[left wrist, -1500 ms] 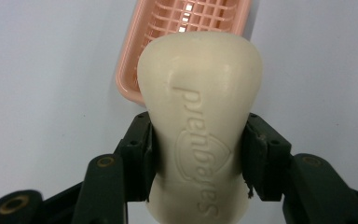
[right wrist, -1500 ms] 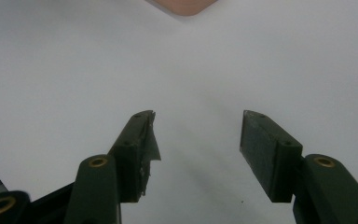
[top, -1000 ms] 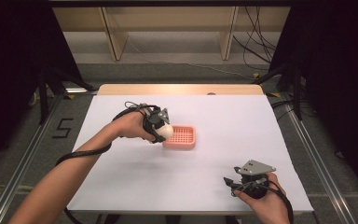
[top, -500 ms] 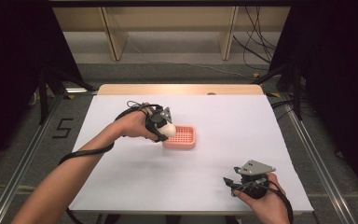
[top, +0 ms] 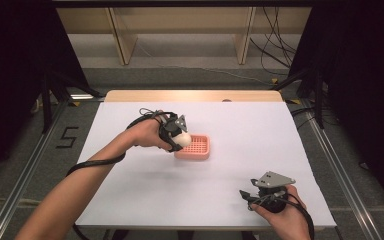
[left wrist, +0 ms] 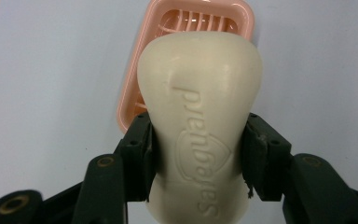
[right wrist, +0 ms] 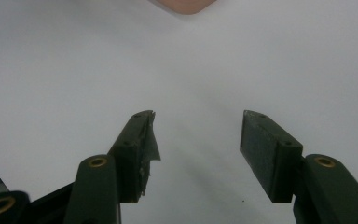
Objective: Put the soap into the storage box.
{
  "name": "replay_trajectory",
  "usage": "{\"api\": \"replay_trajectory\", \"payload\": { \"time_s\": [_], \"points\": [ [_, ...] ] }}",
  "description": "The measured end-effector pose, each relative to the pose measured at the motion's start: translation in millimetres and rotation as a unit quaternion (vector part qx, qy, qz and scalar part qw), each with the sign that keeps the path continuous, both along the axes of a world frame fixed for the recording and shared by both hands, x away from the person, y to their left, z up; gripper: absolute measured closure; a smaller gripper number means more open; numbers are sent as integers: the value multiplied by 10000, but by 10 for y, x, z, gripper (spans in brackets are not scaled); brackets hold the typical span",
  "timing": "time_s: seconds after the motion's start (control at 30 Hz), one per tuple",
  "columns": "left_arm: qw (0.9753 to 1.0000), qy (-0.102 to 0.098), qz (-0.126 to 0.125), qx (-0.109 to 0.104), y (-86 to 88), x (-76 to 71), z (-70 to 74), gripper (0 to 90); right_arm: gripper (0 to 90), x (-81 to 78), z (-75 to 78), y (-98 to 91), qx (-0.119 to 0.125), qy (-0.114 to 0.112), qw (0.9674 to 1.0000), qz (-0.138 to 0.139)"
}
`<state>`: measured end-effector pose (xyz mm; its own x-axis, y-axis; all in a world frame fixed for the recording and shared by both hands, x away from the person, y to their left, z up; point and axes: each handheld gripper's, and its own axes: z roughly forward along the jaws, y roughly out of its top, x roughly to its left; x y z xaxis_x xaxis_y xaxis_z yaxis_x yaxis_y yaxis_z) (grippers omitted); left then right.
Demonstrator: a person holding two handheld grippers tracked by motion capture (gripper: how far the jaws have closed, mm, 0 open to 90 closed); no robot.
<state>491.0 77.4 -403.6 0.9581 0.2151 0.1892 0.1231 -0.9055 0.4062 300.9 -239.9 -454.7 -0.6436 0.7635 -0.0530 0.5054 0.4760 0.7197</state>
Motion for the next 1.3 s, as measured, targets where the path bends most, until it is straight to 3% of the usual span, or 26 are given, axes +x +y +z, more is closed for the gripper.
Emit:
{"api": "replay_trajectory", "payload": {
  "time_s": [0.43,0.83,0.87,1.03,1.17,1.2,1.3],
  "points": [
    [9999,-101,-33,-85,-92,17,-24,496,452,11,-10,0,-25,-119,9999,32],
    [9995,-247,-38,-175,-162,26,-67,496,452,-23,5,16,70,157,9998,-84],
    [9995,-258,-19,-198,-169,28,-76,496,452,-6,-2,7,27,38,10000,-19],
    [9994,-257,52,-243,-199,53,-121,496,452,1,-10,6,9,-22,10000,12],
    [9994,-251,49,-228,-229,67,-167,496,452,0,-9,5,11,-22,10000,15],
    [9994,-247,75,-248,-237,69,-184,495,452,-18,-6,13,49,103,9999,-26],
    [9995,-245,74,-208,-252,82,-202,495,452,-22,-3,14,54,135,9999,-47]
  ]
}}
